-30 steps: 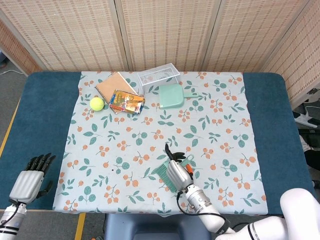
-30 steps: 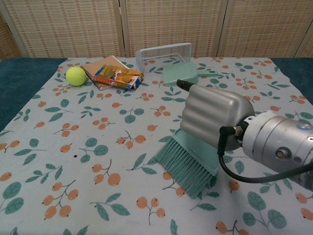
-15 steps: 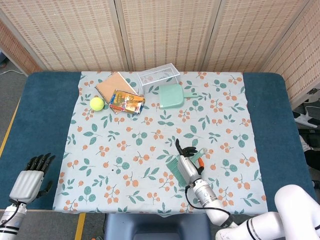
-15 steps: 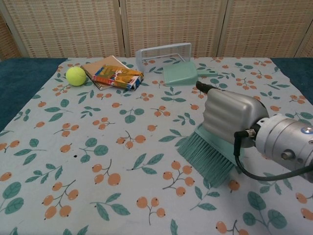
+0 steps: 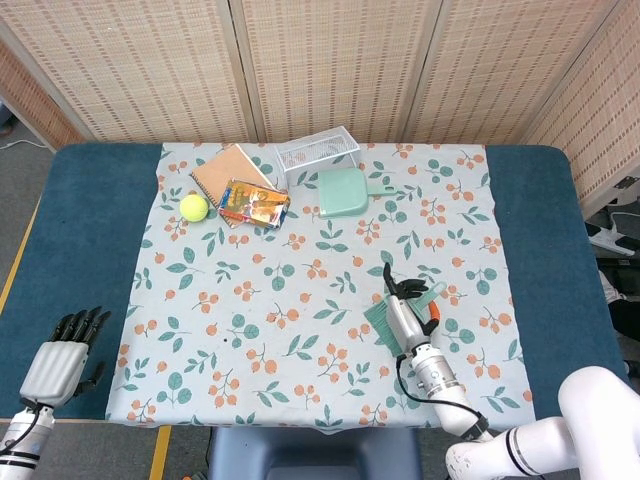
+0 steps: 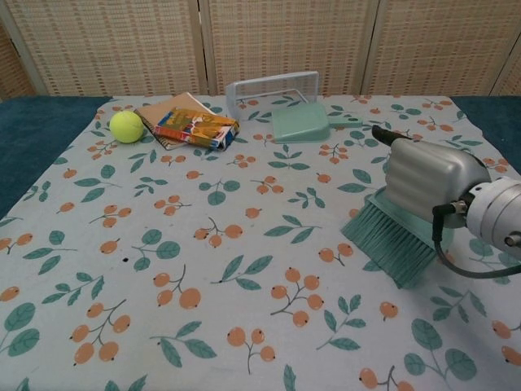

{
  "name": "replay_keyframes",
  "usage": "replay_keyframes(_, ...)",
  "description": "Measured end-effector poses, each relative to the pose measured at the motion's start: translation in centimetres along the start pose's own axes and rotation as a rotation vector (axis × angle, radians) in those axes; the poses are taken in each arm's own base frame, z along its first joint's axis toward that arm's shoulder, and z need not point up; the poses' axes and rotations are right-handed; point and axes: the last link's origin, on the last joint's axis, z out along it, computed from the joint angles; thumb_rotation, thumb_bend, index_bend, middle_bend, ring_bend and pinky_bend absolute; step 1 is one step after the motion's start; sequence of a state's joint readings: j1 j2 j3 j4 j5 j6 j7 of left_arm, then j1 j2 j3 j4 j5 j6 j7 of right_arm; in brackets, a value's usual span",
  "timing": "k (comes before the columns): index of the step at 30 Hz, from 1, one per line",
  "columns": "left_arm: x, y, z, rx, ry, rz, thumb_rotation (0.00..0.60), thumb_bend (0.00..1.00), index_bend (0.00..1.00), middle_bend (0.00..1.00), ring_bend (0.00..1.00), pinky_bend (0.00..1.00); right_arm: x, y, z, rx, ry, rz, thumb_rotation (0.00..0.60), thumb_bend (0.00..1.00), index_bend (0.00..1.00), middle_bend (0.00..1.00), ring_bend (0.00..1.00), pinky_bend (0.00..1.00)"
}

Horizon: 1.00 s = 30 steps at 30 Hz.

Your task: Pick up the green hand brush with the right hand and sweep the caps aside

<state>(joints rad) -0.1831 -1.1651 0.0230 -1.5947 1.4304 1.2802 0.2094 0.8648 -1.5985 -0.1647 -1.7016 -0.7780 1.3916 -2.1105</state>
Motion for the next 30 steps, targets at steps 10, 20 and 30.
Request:
replay_keyframes(10,-0.4,0.1,0.1,0.01,-0.008,0.018,0.6,0.43,0.0,0.0,0.0,0.08,-4.3,-0.3,1.4,-0.023,-0.086,-0.043,0.6,0.54,0.89,0.78,0.43,0.0)
replay_keyframes(20,-0.9,0.1,0.3,0.025,-0.02,0.036,0.6,0.43,0.0,0.0,0.0,0.08,-7.5,0.0,2.3,-0.043,-0.154,-0.063,0.6,0.54,0.89,0.78,0.43,0.0)
replay_keyframes(30,-1.5,0.3,0.4,0.027,-0.033,0.051,0.6,0.43,0.0,0.0,0.0,0.08,-12.2,0.0,2.3,-0.063,-0.238,-0.084,0.6,0.54,0.89,0.78,0.43,0.0)
